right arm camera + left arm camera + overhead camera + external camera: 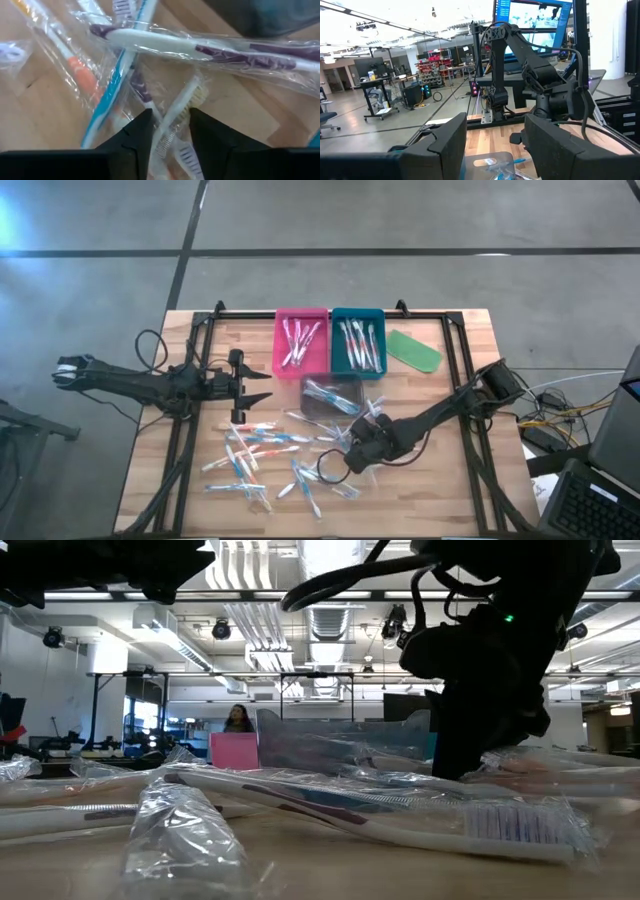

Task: Pick & Place Toothbrushes
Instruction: Put the orange toothbrush into the blue bin

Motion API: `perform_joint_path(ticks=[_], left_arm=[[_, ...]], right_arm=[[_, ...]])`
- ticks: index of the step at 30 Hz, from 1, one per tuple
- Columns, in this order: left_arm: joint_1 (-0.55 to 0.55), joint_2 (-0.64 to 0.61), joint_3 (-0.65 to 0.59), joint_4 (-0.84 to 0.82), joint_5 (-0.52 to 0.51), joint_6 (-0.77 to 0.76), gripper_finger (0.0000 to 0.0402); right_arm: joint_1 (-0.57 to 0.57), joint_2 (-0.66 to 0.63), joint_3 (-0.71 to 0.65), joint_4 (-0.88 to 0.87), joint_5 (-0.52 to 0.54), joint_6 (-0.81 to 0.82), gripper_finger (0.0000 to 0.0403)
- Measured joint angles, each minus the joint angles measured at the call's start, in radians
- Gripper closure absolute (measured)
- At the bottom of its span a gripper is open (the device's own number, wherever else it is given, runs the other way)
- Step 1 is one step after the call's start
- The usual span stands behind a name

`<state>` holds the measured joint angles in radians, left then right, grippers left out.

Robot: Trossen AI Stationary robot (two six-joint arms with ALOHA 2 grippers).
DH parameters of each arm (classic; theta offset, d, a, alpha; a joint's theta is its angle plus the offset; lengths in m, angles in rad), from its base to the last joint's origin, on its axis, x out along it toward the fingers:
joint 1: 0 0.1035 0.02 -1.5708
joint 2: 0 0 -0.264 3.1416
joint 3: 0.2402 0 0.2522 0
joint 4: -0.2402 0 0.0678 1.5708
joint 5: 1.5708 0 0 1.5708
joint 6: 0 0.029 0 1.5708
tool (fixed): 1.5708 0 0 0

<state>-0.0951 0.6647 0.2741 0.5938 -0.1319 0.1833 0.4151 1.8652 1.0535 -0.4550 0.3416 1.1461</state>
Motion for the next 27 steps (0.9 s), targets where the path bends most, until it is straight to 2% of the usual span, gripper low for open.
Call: perform_joint_path(ticks=[13, 27], left_arm=[[0.000, 0.000, 0.000, -0.003, 0.000, 0.000, 0.0196], [0.000, 0.000, 0.000, -0.004, 0.000, 0.000, 0.0196]], right_arm=[[-0.006, 0.000, 0.033, -0.008, -0.002, -0.041, 0.0385], [0.002, -0.006, 0.125, -0.037, -0.013, -0.125, 0.0387]])
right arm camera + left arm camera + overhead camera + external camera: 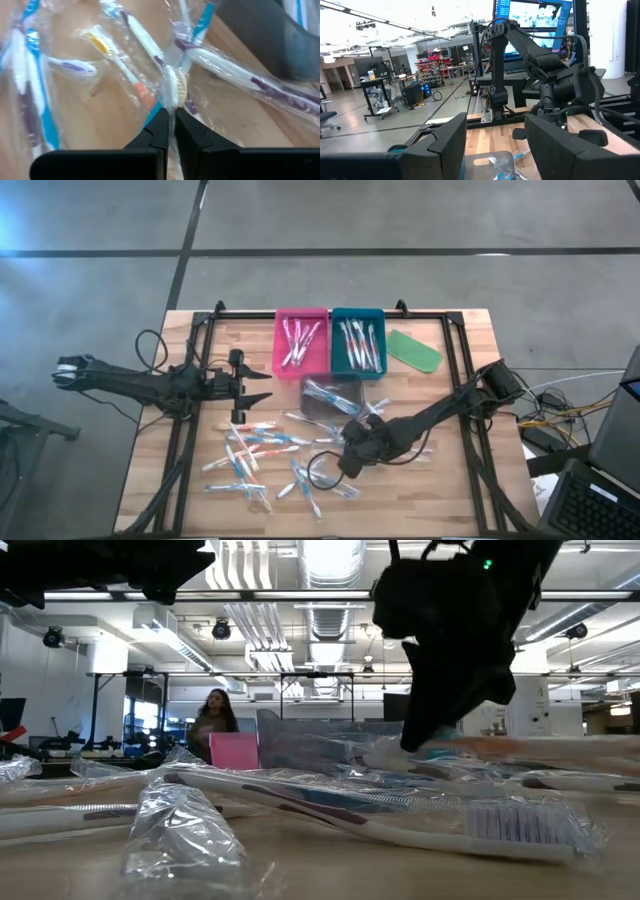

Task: Pick & Place Toothbrushes
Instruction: Put the orange toothbrush into the blue bin

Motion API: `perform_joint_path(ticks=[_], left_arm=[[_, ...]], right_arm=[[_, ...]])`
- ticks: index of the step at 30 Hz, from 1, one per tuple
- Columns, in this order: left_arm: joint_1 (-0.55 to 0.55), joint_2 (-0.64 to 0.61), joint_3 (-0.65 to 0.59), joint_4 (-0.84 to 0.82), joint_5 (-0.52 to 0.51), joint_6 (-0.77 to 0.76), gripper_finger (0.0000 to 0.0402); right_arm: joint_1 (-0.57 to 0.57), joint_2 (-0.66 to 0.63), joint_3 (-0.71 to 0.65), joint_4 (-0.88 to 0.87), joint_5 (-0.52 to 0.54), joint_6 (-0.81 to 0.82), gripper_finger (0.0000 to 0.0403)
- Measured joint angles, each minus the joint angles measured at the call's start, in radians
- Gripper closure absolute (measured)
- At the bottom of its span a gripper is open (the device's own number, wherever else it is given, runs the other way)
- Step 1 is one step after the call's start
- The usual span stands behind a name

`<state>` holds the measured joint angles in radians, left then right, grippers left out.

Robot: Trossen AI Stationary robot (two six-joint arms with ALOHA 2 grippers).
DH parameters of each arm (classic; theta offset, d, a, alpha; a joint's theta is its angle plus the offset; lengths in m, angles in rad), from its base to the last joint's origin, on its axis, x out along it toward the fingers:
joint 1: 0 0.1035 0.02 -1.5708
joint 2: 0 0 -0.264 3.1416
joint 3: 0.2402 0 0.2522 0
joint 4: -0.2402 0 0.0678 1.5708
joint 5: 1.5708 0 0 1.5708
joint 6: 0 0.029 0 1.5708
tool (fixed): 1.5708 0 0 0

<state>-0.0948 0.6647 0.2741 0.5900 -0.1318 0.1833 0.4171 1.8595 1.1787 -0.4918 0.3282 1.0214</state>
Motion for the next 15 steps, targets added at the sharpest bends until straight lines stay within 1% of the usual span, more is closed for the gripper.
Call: perform_joint_path(ticks=[12, 15], left_arm=[[0.000, 0.000, 0.000, 0.000, 0.000, 0.000, 0.0196], [0.000, 0.000, 0.000, 0.000, 0.000, 0.000, 0.0196]], right_arm=[[0.006, 0.000, 0.104, -0.012, 0.002, -0.137, 0.0387], [0.006, 0.000, 0.158, -0.065, 0.004, -0.173, 0.0386]])
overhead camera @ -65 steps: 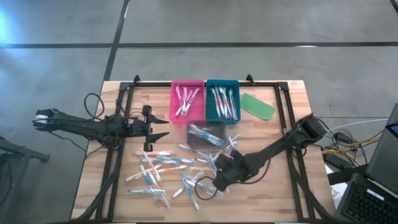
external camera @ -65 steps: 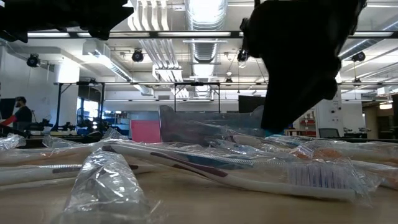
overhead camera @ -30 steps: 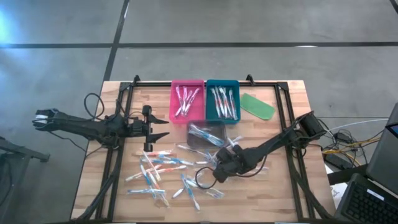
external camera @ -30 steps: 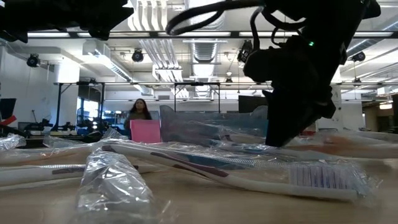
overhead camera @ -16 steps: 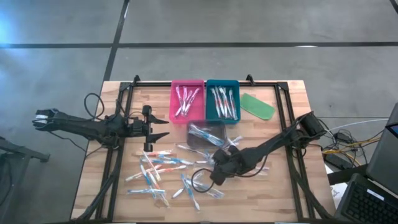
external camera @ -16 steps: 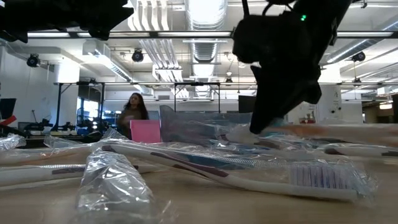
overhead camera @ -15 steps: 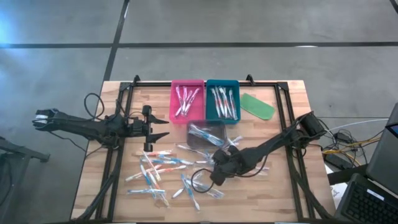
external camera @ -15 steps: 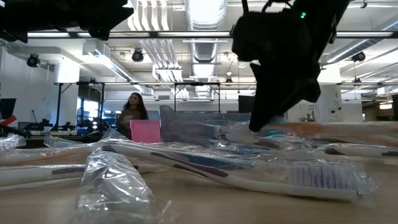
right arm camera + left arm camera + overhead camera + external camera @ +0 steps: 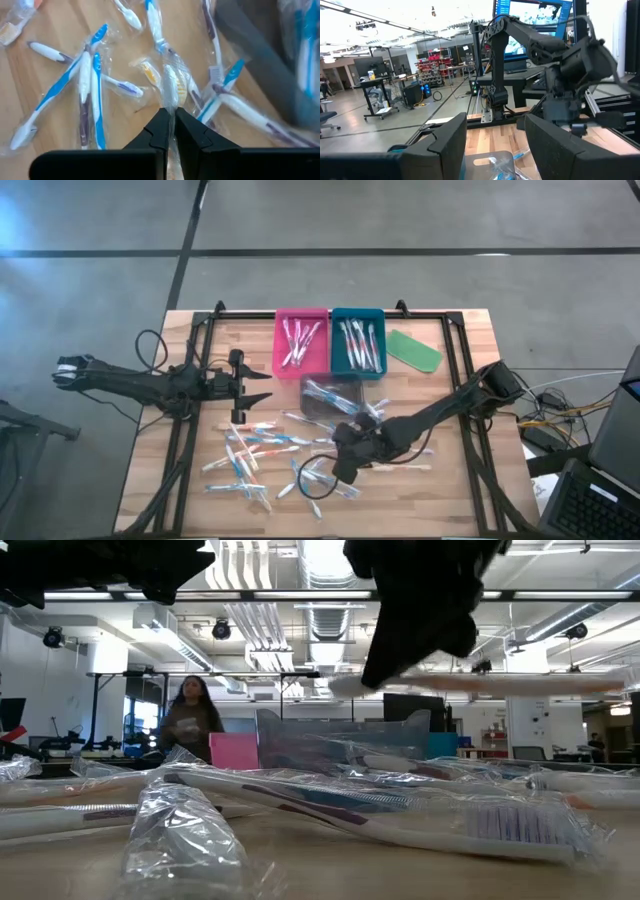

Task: Pick & Place Toothbrushes
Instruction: Put the orange toothbrush into the blue bin

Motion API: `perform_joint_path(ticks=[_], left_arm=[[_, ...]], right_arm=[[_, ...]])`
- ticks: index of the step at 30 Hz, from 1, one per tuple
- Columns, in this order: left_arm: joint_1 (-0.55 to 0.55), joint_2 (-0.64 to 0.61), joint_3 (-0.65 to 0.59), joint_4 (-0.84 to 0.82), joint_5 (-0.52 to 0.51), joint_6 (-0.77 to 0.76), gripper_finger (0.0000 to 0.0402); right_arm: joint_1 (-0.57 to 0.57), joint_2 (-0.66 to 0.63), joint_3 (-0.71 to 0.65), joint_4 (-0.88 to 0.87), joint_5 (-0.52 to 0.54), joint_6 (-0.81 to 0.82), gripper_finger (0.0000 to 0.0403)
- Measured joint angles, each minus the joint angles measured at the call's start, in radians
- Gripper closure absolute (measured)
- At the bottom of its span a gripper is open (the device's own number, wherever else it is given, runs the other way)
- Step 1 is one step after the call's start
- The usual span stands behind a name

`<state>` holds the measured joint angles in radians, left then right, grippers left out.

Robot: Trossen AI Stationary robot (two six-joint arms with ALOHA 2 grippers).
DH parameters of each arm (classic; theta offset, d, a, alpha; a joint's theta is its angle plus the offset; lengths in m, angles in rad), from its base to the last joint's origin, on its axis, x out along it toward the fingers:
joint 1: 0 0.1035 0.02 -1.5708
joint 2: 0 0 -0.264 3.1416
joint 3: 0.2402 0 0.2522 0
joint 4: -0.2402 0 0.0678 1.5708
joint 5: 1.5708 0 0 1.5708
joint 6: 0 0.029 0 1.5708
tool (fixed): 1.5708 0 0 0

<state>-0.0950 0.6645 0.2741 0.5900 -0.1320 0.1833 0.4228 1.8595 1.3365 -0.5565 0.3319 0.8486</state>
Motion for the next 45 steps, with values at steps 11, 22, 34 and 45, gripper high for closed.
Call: perform_joint_path(ticks=[11, 22, 34, 45], left_arm=[[0.000, 0.000, 0.000, 0.001, 0.000, 0.000, 0.0196], [0.000, 0.000, 0.000, 0.006, 0.000, 0.009, 0.0196], [0.000, 0.000, 0.000, 0.008, 0.000, 0.024, 0.0196], [0.000, 0.000, 0.000, 0.004, 0.000, 0.023, 0.0196]], right_arm=[[-0.041, -0.001, 0.199, -0.233, 0.088, -0.122, 0.0386], [-0.106, -0.001, 0.273, -0.385, 0.095, -0.161, 0.0386], [-0.289, -0.002, 0.327, -0.494, 0.099, -0.231, 0.0385], [-0.517, -0.002, 0.418, -0.534, 0.098, -0.299, 0.0385]])
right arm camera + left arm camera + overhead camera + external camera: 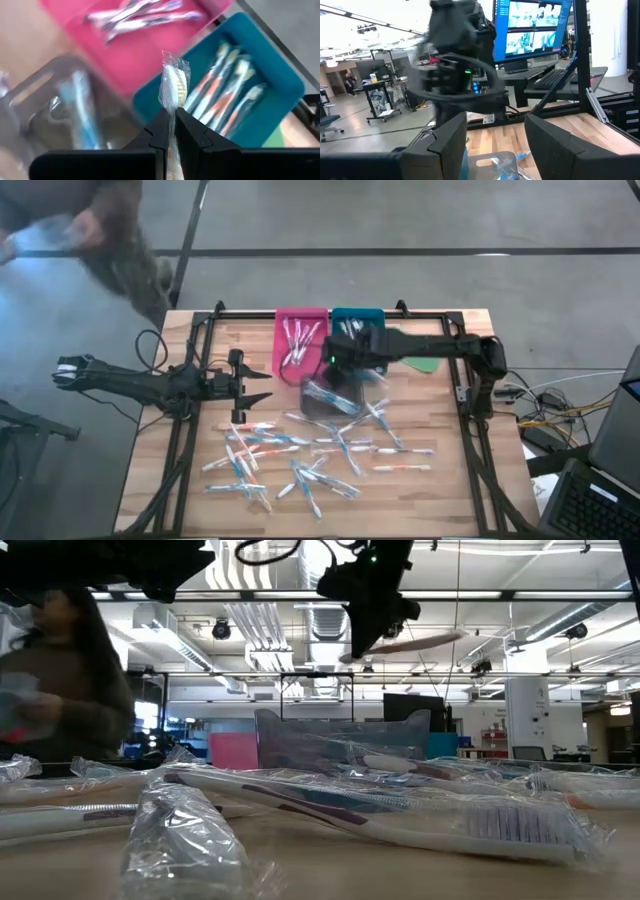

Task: Pick & Place Toothbrushes
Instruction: Put the orange toothbrush into the blue bin

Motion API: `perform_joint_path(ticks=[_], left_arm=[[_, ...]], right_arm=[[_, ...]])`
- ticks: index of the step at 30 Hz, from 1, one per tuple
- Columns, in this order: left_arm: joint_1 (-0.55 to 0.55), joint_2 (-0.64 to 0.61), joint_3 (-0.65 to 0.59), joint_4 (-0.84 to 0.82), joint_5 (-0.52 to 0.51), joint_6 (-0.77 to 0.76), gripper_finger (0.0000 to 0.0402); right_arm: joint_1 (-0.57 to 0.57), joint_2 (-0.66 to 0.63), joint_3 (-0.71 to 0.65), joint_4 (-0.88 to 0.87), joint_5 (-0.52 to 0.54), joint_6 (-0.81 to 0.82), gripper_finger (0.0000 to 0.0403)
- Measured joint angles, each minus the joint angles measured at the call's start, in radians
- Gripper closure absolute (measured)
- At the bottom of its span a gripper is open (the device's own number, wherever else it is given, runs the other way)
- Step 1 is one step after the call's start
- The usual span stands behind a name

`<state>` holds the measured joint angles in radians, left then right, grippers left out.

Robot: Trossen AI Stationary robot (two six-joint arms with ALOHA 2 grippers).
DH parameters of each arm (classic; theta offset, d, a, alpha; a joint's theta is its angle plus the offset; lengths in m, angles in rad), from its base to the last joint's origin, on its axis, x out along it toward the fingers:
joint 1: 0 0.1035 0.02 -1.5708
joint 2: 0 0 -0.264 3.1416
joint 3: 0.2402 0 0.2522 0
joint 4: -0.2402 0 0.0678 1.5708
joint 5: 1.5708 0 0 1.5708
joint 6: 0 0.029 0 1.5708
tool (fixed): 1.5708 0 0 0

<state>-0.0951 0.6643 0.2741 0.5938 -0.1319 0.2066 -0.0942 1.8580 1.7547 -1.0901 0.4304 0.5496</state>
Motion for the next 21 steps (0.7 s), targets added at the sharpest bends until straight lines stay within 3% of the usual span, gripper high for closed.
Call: perform_joint_path(ticks=[11, 21], left_arm=[[0.000, 0.000, 0.000, -0.004, 0.000, 0.001, 0.0196], [0.000, 0.000, 0.000, -0.004, 0.000, 0.002, 0.0196]], right_arm=[[-0.215, 0.001, 0.014, 0.018, -0.009, 0.154, 0.0385], [-0.307, 0.003, 0.007, 0.052, -0.012, 0.279, 0.0385]])
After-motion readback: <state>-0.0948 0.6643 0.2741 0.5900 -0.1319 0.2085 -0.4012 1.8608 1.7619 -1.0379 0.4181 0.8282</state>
